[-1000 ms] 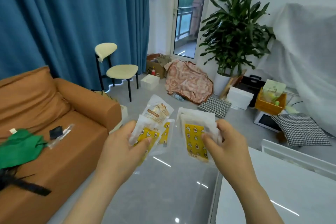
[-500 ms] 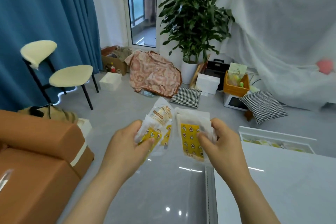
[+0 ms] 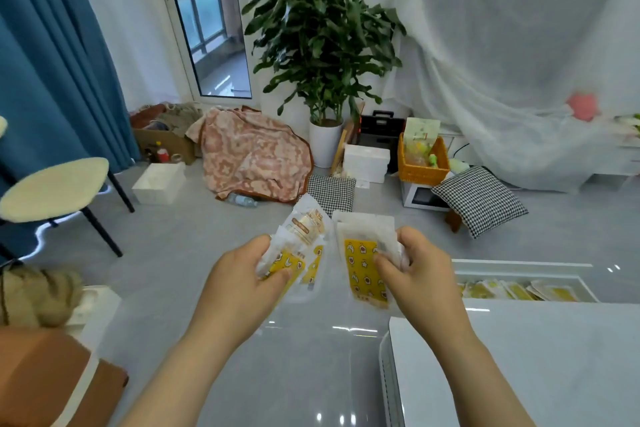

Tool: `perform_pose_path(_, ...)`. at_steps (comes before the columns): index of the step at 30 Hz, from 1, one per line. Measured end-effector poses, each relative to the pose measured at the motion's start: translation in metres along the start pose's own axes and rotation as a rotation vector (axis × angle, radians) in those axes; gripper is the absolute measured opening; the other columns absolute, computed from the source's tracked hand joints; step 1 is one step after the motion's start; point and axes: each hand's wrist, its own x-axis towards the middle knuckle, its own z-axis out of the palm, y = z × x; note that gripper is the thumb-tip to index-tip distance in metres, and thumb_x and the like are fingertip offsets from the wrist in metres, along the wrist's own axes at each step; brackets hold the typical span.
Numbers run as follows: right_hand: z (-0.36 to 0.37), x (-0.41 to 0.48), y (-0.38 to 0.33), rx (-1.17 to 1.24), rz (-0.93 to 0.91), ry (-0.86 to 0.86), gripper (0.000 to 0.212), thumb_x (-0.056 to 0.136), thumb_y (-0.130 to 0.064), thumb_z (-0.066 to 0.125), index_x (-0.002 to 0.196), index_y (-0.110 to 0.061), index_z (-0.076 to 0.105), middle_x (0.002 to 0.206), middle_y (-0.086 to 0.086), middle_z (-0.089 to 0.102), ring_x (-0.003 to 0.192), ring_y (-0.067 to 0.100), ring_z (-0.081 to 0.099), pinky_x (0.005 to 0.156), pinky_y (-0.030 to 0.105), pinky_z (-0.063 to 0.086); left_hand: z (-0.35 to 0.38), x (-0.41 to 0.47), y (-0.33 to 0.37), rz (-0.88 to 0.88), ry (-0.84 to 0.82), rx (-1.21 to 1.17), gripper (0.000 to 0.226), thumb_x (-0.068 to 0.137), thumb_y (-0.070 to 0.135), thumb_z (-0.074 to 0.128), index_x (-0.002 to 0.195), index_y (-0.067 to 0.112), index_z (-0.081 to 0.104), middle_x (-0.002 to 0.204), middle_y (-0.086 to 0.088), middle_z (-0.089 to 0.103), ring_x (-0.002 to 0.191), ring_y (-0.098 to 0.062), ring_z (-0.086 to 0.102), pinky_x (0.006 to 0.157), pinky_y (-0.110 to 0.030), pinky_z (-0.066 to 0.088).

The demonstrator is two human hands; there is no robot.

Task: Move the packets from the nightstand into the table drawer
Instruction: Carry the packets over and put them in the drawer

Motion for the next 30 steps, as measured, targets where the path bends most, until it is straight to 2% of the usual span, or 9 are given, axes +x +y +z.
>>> perform_pose_path(2,-0.002,0.022,0.011,-0.018,0.028,0.017,0.013,0.083,-0.025,0.064,0.086,-0.014,0.058,0.074,0.004,0.063,0.071,0.024,0.060,0.062,0.047,0.053,0.012,0.027,0.004,0.019,-0.031,0.011,0.035,0.069,0.045,0.059,0.086,0.014,0.061,0.074,0.000,0.065,0.071,-0.023,0.061,0.062,-0.044,0.052)
perform_pose_path(8,0.001,0.075,0.040,-0.078,0.146,0.075,0.014,0.082,-0.025,0.064,0.082,-0.013,0.056,0.069,0.004,0.061,0.067,0.024,0.058,0.060,0.045,0.052,0.047,0.110,0.010,0.067,-0.123,0.017,0.018,0.078,0.029,0.068,0.086,0.015,0.062,0.074,0.002,0.065,0.070,-0.019,0.062,0.063,-0.042,0.052)
perform_pose_path(15,0.019,0.145,0.069,-0.152,0.280,0.204,0.015,0.081,-0.028,0.065,0.084,-0.016,0.057,0.071,0.000,0.062,0.068,0.019,0.059,0.060,0.044,0.053,0.083,0.225,0.011,0.205,-0.290,-0.003,0.007,0.080,0.025,0.068,0.084,0.023,0.062,0.074,0.009,0.064,0.070,-0.007,0.058,0.055,-0.025,0.042)
perform_pose_path(18,0.029,0.174,0.071,-0.172,0.349,0.258,0.013,0.081,-0.024,0.066,0.081,-0.015,0.056,0.068,0.002,0.060,0.066,0.021,0.056,0.060,0.043,0.050,0.091,0.278,0.013,0.270,-0.367,0.011,0.007,0.080,0.024,0.066,0.084,0.025,0.060,0.075,0.010,0.063,0.072,-0.008,0.057,0.055,-0.023,0.038)
perform_pose_path(21,0.041,0.197,0.073,-0.160,0.432,0.306,0.011,0.080,-0.023,0.064,0.085,-0.014,0.058,0.074,0.004,0.063,0.071,0.021,0.058,0.063,0.043,0.052,0.098,0.323,0.015,0.339,-0.437,0.018,0.009,0.080,0.022,0.066,0.083,0.025,0.059,0.077,0.008,0.062,0.073,-0.008,0.057,0.058,-0.024,0.042)
perform_pose_path(24,0.052,0.214,0.080,-0.153,0.497,0.359,0.006,0.081,-0.021,0.066,0.083,-0.021,0.060,0.075,-0.004,0.063,0.070,0.012,0.058,0.062,0.035,0.052,0.111,0.358,0.018,0.404,-0.510,0.019,0.018,0.079,0.023,0.068,0.074,0.033,0.054,0.076,0.010,0.060,0.071,-0.003,0.055,0.055,-0.019,0.035)
perform_pose_path(26,0.055,0.224,0.084,-0.152,0.536,0.369,0.006,0.080,-0.020,0.065,0.083,-0.021,0.060,0.076,-0.005,0.063,0.071,0.012,0.059,0.063,0.035,0.053,0.122,0.378,0.021,0.431,-0.553,0.020,0.022,0.079,0.023,0.068,0.072,0.036,0.051,0.077,0.010,0.060,0.071,-0.003,0.054,0.054,-0.019,0.034)
perform_pose_path(30,0.054,0.245,0.100,-0.125,0.619,0.395,0.012,0.081,-0.018,0.064,0.087,-0.026,0.060,0.079,-0.009,0.064,0.073,0.010,0.060,0.063,0.029,0.052,0.153,0.412,0.031,0.455,-0.635,0.055,0.009,0.080,0.026,0.067,0.084,0.028,0.059,0.078,0.010,0.062,0.072,-0.005,0.056,0.054,-0.018,0.037)
